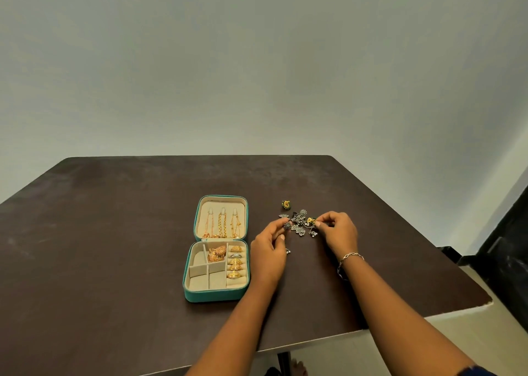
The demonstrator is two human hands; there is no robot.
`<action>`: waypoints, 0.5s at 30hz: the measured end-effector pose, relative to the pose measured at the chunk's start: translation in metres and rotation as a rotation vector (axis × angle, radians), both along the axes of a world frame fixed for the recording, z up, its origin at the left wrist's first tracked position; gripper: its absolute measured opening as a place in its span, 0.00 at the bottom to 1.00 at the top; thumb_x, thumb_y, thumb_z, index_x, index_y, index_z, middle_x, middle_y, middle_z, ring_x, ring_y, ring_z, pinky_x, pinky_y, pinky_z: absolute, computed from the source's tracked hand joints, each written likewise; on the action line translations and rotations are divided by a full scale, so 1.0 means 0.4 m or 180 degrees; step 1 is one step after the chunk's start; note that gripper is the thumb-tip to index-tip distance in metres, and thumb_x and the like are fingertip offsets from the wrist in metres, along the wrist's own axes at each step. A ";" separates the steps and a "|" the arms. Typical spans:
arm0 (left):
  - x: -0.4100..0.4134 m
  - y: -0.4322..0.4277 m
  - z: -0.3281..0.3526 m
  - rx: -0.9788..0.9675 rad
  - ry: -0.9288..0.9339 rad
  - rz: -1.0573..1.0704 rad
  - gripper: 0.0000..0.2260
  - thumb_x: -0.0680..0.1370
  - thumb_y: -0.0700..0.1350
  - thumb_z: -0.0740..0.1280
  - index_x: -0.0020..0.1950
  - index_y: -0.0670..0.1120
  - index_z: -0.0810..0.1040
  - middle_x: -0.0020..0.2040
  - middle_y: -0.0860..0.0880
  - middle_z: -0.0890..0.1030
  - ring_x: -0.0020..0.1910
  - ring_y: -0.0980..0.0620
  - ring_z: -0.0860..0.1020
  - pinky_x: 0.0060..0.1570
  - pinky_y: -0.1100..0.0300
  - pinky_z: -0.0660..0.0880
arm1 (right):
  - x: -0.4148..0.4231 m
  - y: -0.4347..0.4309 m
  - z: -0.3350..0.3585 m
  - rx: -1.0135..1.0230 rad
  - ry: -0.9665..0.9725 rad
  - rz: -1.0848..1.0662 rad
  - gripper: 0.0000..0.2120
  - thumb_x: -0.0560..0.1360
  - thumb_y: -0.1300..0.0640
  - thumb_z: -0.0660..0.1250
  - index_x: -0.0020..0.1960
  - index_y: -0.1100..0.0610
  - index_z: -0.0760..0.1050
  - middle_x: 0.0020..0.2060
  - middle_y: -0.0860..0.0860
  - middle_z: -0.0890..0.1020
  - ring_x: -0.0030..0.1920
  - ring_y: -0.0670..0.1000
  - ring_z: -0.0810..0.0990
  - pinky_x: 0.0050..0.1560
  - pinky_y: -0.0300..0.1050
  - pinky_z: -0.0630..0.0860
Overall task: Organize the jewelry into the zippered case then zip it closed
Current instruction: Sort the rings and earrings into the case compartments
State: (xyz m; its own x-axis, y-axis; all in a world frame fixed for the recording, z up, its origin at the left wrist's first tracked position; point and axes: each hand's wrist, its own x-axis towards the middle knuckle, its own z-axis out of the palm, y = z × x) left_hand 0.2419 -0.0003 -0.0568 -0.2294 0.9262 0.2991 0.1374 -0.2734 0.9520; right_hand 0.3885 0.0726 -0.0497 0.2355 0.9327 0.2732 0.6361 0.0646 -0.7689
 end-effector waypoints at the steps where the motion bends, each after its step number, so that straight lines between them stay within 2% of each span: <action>1: 0.000 0.001 0.000 -0.0011 0.0009 0.0003 0.19 0.75 0.30 0.59 0.60 0.46 0.77 0.54 0.52 0.80 0.53 0.61 0.79 0.52 0.75 0.72 | 0.004 -0.005 0.001 0.0029 0.0133 0.0004 0.03 0.70 0.60 0.70 0.38 0.54 0.79 0.38 0.50 0.79 0.42 0.50 0.75 0.41 0.43 0.68; 4: 0.001 -0.001 0.004 -0.0041 -0.0046 -0.0072 0.17 0.75 0.30 0.61 0.60 0.45 0.77 0.53 0.52 0.80 0.53 0.59 0.78 0.48 0.77 0.72 | 0.018 -0.025 0.003 0.0114 0.0877 0.0152 0.06 0.71 0.62 0.68 0.36 0.54 0.78 0.37 0.51 0.81 0.41 0.50 0.77 0.45 0.45 0.73; 6: 0.000 -0.004 0.007 -0.0052 -0.0086 -0.0135 0.16 0.75 0.31 0.63 0.59 0.44 0.77 0.52 0.52 0.80 0.52 0.59 0.77 0.43 0.78 0.71 | 0.021 -0.045 0.006 0.0102 0.1352 0.0338 0.07 0.70 0.65 0.68 0.35 0.56 0.78 0.36 0.52 0.81 0.39 0.49 0.77 0.42 0.44 0.73; 8: -0.002 -0.007 0.009 -0.0077 -0.0038 -0.0154 0.15 0.74 0.32 0.64 0.58 0.45 0.78 0.51 0.52 0.80 0.52 0.60 0.78 0.43 0.77 0.72 | 0.024 -0.066 0.007 0.0075 0.1611 0.0484 0.07 0.70 0.67 0.68 0.35 0.58 0.78 0.36 0.54 0.82 0.38 0.50 0.77 0.41 0.42 0.73; 10: -0.004 -0.007 0.006 -0.0115 0.0028 -0.0150 0.14 0.74 0.34 0.66 0.56 0.47 0.79 0.51 0.51 0.82 0.51 0.60 0.79 0.48 0.72 0.74 | 0.025 -0.087 0.009 0.0058 0.1759 0.0581 0.07 0.70 0.68 0.68 0.36 0.59 0.77 0.35 0.55 0.81 0.38 0.51 0.77 0.41 0.44 0.74; 12: -0.006 -0.006 0.003 -0.0145 0.0027 -0.0153 0.12 0.74 0.35 0.66 0.52 0.49 0.80 0.49 0.50 0.83 0.50 0.59 0.80 0.52 0.63 0.77 | 0.027 -0.106 0.012 0.0046 0.1923 0.0606 0.07 0.70 0.69 0.67 0.36 0.60 0.77 0.34 0.55 0.81 0.37 0.52 0.78 0.41 0.46 0.74; 15: -0.002 -0.011 0.004 -0.0171 0.0009 -0.0184 0.10 0.73 0.37 0.69 0.47 0.50 0.82 0.46 0.51 0.84 0.47 0.58 0.81 0.51 0.58 0.78 | 0.023 -0.140 0.021 0.0015 0.2083 0.0677 0.06 0.71 0.69 0.66 0.37 0.61 0.76 0.33 0.55 0.80 0.33 0.51 0.77 0.35 0.41 0.76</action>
State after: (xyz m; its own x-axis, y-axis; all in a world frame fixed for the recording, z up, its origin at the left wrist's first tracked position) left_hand 0.2412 -0.0048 -0.0552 -0.1742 0.9527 0.2492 0.1257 -0.2295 0.9652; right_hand 0.3976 0.0165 -0.0415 0.1654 0.9760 0.1413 0.0140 0.1409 -0.9899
